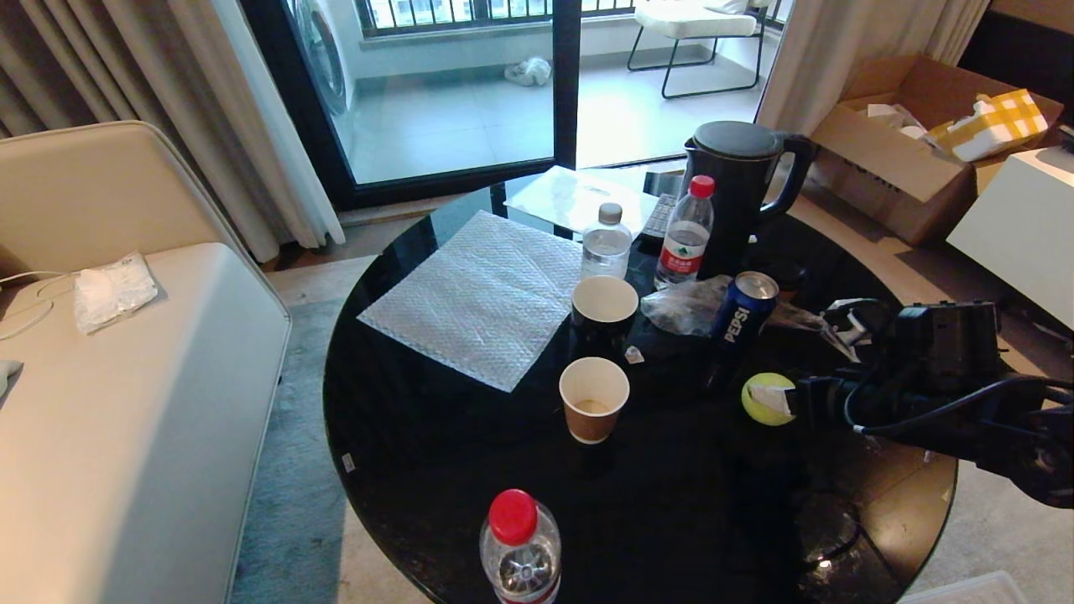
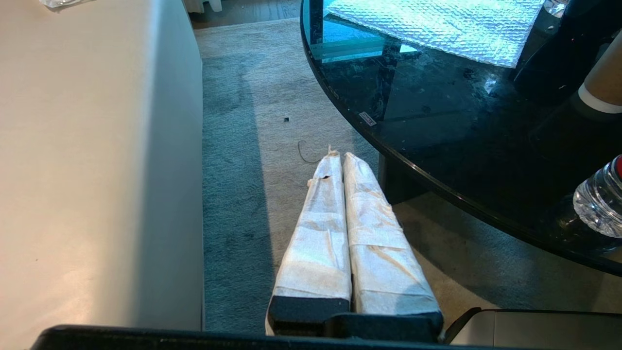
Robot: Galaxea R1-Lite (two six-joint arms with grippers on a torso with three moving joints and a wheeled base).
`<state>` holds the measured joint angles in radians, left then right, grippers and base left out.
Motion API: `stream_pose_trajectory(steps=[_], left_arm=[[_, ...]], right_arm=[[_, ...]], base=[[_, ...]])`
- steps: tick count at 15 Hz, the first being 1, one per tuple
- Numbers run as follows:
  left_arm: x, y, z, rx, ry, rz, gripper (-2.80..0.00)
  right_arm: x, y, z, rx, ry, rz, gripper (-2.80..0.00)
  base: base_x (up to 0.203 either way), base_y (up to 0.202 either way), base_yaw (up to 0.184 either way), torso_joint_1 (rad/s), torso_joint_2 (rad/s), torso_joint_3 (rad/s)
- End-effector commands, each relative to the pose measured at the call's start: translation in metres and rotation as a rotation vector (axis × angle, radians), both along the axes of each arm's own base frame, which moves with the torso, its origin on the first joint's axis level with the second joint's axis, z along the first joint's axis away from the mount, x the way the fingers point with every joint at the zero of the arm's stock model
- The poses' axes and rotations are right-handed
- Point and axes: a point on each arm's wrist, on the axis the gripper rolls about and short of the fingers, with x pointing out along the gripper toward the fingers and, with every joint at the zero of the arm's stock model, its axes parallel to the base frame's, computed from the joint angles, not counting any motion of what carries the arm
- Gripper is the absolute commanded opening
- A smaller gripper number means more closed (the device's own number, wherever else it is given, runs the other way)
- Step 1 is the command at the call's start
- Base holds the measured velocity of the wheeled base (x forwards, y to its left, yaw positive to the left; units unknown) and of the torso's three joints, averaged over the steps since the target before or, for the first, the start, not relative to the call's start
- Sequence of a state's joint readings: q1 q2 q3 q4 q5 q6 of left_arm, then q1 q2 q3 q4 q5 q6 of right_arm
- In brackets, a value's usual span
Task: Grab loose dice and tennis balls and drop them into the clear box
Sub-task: Pick up the ball on the table
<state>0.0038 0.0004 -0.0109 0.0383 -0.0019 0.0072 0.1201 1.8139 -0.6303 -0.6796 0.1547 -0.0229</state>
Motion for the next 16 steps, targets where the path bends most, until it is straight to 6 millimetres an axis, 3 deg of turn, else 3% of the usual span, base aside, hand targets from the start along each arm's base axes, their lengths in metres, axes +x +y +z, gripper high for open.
stream_pose_trajectory(steps=[1,7,14,15,16], left_arm=[[0.000,0.000,0.000,0.000,0.001,0.001,-2.80],[0.000,0.000,0.000,0.000,0.000,0.001,-2.80],[0.000,0.000,0.000,0.000,0.000,0.001,-2.80],[0.000,0.000,0.000,0.000,0.001,0.001,-2.80],[0.000,0.000,0.000,0.000,0.000,0.001,-2.80]], right_arm=[[0.004,0.005,-0.010,-0.005,0.023,0.016,0.00],[0.022,0.008,-0.028,-0.019,-0.041,0.019,0.00],[0.025,0.005,-0.032,-0.045,-0.040,-0.006,0.00],[0.026,0.005,-0.032,-0.052,-0.043,-0.009,-2.80],[0.027,0.005,-0.034,-0.059,-0.039,-0.009,-2.80]], base=[[0.000,0.000,0.000,0.000,0.00,0.000],[0.000,0.000,0.000,0.000,0.00,0.000],[0.000,0.000,0.000,0.000,0.00,0.000],[0.000,0.000,0.000,0.000,0.00,0.000],[0.000,0.000,0.000,0.000,0.00,0.000]])
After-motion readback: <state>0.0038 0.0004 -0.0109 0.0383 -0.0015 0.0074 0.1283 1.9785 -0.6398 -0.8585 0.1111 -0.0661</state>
